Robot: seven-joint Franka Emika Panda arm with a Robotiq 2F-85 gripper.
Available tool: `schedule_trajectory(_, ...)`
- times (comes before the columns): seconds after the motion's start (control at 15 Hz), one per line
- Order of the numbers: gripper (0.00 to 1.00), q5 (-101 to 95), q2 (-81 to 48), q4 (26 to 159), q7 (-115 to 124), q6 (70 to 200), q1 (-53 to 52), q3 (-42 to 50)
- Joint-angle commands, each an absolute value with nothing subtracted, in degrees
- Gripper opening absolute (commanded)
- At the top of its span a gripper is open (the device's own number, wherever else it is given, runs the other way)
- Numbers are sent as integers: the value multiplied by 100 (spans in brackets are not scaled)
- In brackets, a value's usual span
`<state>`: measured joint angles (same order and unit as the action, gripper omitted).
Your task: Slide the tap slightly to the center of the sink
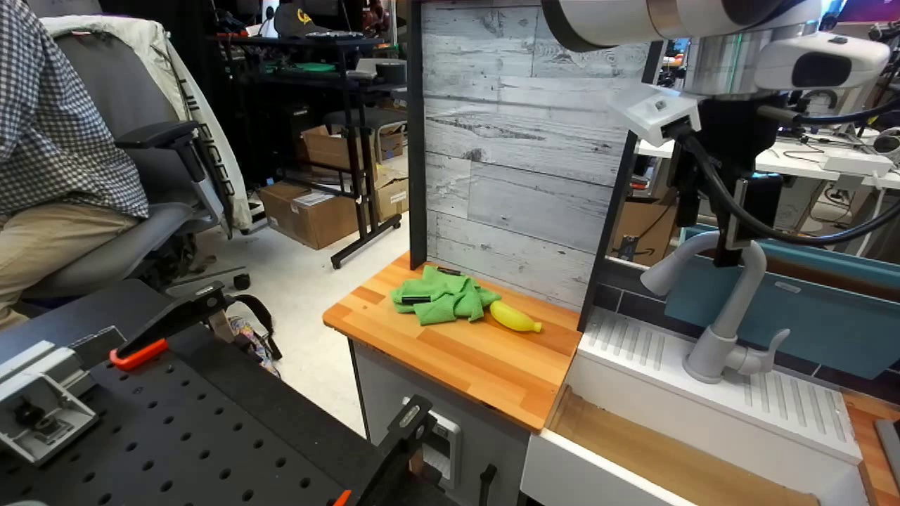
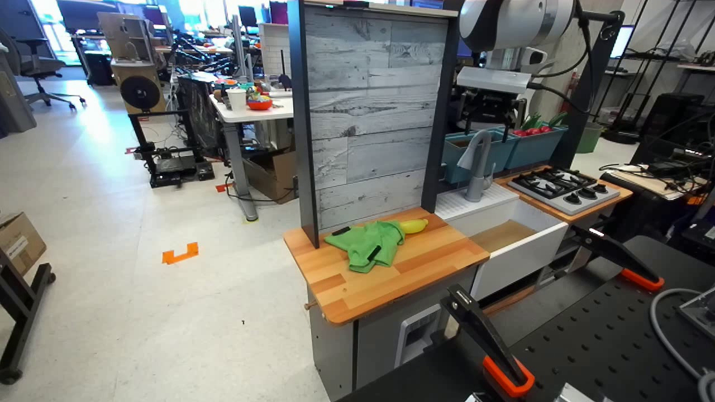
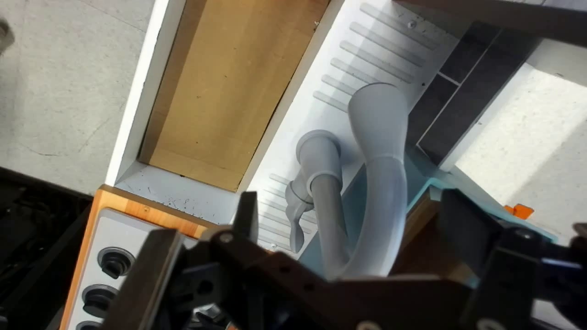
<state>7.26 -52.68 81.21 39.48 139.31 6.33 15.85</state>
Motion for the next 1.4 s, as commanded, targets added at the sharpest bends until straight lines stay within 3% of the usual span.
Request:
schedule_trajectory(0.0,74,598,-5523,7747,4107,13813,592,1647)
schedule_trajectory(0.6,5,560,-5685,7452,3996,13586,645,1626)
schedule_trajectory(0.67,2,546,-5680,7434,3931,13486,668,1611)
schedule_trajectory(0.73,6,523,-5676,7412,3853,13376,695,1600)
schedule_trajectory(1.33,6,350,-5807,6865,2287,12427,1157,1487)
